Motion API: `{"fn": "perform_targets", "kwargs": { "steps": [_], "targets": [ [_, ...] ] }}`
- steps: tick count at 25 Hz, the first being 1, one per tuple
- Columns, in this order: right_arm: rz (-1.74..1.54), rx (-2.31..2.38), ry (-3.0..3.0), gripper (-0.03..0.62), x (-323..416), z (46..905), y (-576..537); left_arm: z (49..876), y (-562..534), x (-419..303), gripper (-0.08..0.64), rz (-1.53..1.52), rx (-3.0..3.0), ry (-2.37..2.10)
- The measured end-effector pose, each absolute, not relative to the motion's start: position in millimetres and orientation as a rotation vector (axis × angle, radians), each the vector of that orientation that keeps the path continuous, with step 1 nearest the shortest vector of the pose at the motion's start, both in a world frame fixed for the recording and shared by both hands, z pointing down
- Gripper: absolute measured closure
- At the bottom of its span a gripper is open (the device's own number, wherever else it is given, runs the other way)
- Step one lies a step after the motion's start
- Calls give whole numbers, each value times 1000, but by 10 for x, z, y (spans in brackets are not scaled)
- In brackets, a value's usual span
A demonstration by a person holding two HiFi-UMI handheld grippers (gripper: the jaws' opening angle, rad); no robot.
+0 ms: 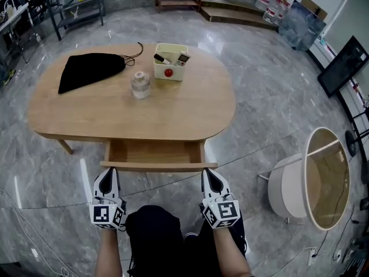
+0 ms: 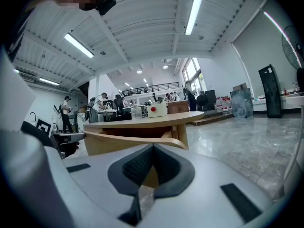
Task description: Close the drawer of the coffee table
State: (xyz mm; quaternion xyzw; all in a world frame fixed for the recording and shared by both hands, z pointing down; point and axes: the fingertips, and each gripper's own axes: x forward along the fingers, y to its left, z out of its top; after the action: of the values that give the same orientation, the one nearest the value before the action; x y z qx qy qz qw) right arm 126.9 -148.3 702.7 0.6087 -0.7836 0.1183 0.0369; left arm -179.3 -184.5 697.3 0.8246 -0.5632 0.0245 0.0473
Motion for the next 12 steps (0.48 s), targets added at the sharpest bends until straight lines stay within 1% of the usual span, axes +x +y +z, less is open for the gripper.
{"fn": "perform_targets", "kwargs": {
  "steps": [12],
  "targets": [
    [381,1869,-2405,566,1264,7029,-1619,6986,-2033,-1791,535,103,2520,-1703]
  ]
}}
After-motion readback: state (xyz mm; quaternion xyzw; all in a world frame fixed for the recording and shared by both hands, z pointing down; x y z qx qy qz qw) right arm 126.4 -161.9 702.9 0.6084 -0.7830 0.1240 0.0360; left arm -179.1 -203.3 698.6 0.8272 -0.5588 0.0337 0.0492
